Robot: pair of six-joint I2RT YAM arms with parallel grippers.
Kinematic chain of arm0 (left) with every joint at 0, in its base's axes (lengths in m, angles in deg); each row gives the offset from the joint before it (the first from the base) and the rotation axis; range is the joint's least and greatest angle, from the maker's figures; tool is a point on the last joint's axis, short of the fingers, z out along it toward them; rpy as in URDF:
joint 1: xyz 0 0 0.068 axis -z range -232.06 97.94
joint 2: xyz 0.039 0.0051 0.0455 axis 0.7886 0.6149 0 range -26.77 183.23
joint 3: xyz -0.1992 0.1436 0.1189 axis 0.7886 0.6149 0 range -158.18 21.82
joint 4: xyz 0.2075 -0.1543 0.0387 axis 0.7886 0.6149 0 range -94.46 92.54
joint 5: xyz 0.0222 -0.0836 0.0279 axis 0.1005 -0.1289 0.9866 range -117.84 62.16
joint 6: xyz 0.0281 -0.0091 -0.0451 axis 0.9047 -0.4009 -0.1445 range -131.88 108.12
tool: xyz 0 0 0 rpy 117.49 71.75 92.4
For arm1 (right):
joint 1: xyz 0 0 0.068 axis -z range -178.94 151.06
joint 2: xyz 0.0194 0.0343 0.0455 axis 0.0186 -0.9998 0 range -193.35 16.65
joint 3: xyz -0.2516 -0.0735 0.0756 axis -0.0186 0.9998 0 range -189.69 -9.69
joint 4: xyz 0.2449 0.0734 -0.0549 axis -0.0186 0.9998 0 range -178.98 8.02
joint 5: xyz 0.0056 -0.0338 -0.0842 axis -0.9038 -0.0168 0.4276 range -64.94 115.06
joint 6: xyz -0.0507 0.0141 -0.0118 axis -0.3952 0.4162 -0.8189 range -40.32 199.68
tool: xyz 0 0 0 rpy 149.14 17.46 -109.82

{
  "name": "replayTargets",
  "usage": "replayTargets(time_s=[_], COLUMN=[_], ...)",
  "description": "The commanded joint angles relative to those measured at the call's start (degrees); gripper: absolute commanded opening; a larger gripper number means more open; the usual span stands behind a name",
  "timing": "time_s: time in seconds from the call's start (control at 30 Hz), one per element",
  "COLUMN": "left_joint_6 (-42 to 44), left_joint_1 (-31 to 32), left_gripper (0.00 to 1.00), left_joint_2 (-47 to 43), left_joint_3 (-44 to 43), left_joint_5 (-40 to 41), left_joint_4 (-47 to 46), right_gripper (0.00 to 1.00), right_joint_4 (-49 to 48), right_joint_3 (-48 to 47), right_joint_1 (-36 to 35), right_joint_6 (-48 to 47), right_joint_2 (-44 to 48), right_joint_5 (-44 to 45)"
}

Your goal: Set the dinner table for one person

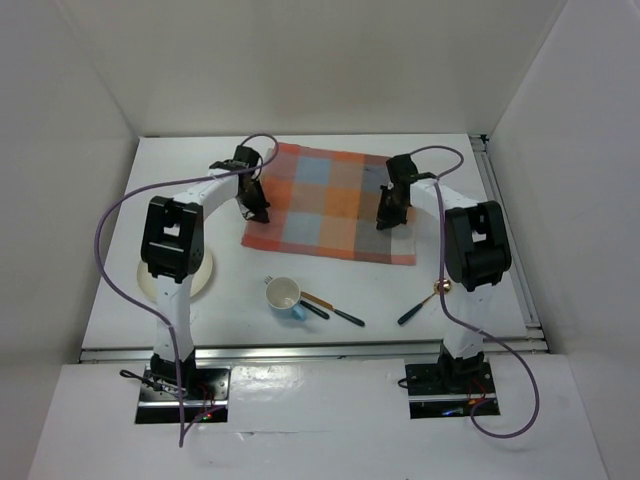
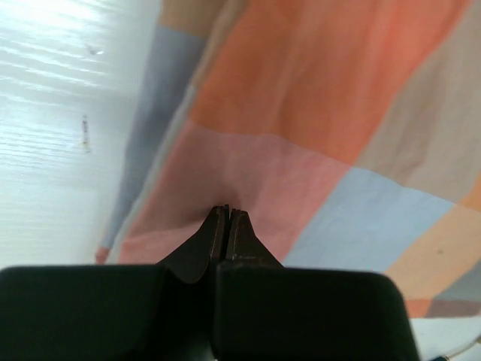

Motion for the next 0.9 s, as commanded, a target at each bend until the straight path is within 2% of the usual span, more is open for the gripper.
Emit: replayTargets(time_s=[0.0, 0.2, 0.5, 0.6, 0.87], left_joint_6=[-0.1, -2.3, -3.6, -3.6, -3.6], left_joint_1=[-0.1, -0.6, -0.6, -1.2, -3.0], left_gripper=[0.0, 0.0, 0.0, 0.0, 0.0], left_joint_2=[0.1, -0.5, -10.0, -11.2, -13.6], left_joint_3=[2.6, 11.1, 26.5, 27.6, 28.8], left_joint_5=[3.1, 2.6, 4.5, 5.2, 6.3], left_joint_4=[0.6, -1.3, -3.7, -3.7, -2.9], right_gripper=[0.0, 0.0, 0.0, 0.0, 0.0], right_joint_4=[-0.1, -2.8, -6.0, -6.0, -5.5], right_joint_3=[0.6, 5.2, 12.7, 14.6, 18.1], right_joint_1=[0.8, 0.8, 0.8, 0.2, -2.1], right_joint_6=[1.2, 1.7, 2.7, 2.7, 3.4], right_joint_2=[0.3, -1.6, 1.3, 2.9, 7.2], right_joint_5=[-1.2, -1.7, -5.1, -7.9, -5.4])
